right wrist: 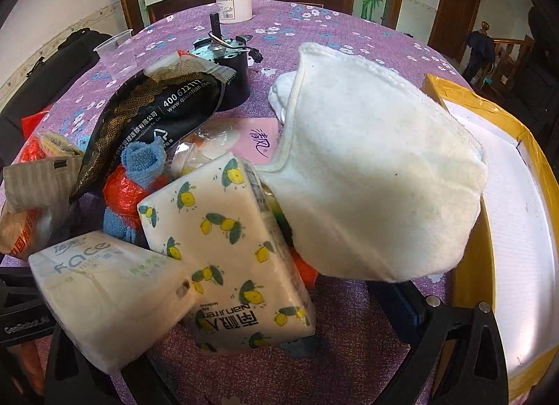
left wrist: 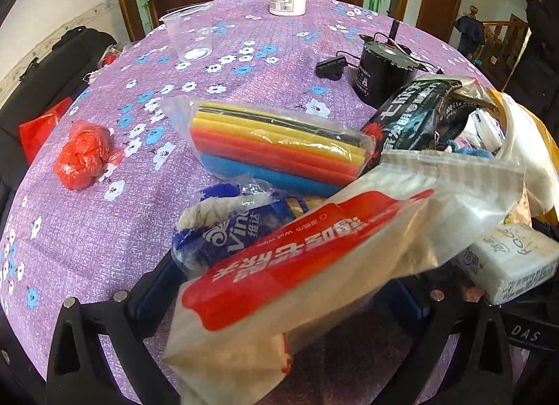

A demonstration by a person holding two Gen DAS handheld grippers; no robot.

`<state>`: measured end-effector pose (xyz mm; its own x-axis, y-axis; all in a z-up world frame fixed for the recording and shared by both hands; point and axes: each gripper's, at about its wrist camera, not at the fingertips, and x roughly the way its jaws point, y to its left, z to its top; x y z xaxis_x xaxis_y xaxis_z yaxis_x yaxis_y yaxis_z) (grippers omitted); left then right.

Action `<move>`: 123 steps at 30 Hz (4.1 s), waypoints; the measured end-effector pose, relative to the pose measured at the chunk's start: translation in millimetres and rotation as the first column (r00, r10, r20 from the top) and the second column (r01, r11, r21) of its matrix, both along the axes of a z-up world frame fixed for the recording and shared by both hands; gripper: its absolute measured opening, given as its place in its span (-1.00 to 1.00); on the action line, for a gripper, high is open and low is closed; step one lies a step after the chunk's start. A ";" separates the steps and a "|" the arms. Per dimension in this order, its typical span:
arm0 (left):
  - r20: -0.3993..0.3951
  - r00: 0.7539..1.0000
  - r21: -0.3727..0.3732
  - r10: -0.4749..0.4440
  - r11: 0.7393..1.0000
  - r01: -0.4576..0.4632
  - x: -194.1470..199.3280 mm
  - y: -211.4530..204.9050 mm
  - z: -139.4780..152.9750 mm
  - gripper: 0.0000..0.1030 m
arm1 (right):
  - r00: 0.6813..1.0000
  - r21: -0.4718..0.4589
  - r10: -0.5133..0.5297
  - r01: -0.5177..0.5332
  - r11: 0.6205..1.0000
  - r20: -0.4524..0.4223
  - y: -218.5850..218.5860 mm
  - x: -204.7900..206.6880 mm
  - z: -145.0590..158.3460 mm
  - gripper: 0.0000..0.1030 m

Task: Organize soft objects
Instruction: 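Grasp the red plastic bag with the left gripper while the right gripper grasps the white tissue packet, then carry the red bag and white packet over the yellow-rimmed box with both grippers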

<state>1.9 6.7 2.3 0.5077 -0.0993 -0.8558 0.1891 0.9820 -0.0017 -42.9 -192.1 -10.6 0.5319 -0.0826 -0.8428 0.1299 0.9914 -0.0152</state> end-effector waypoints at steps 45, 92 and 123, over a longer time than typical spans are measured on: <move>-0.120 0.991 -0.043 -0.054 0.998 0.049 130.7 167.0 14.5 -0.40 | 0.910 0.080 0.402 -0.411 0.908 0.105 102.2 17.0 116.5 0.44; 0.052 0.922 -0.224 -0.384 0.895 0.386 50.6 59.8 115.7 -0.41 | 0.977 0.370 0.044 -0.120 0.921 0.208 9.2 -23.5 133.5 -0.39; 0.017 0.794 -0.253 -0.608 0.766 0.592 33.6 -306.1 107.9 -0.41 | 0.932 0.427 -0.360 0.310 0.849 0.040 -283.2 -42.4 108.1 -0.39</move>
<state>35.5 -299.5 110.1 0.2241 -0.5649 -0.7942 0.7308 0.6365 -0.2465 -85.2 -475.3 97.5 0.6284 0.0634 -0.7753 0.4314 0.8010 0.4151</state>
